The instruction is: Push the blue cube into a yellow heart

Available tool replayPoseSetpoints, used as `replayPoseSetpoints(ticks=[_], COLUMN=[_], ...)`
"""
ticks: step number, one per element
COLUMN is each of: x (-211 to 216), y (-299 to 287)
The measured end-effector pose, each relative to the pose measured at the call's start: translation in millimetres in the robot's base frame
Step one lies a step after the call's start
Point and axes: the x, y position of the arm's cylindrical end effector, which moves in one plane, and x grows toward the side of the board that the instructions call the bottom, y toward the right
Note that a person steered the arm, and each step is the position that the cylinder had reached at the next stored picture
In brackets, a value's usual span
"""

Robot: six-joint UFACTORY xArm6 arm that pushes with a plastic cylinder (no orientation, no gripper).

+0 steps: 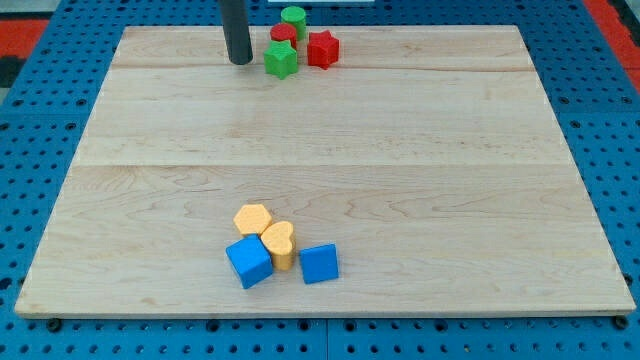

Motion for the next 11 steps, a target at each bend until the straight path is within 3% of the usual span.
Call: replayPoseSetpoints(ticks=[1,2,5,7,9,11], x=[8.6,52.2,234.7,335.9,334.2,300.3], y=[0.0,-7.0,-60.2,-52.1,16.2,90.9])
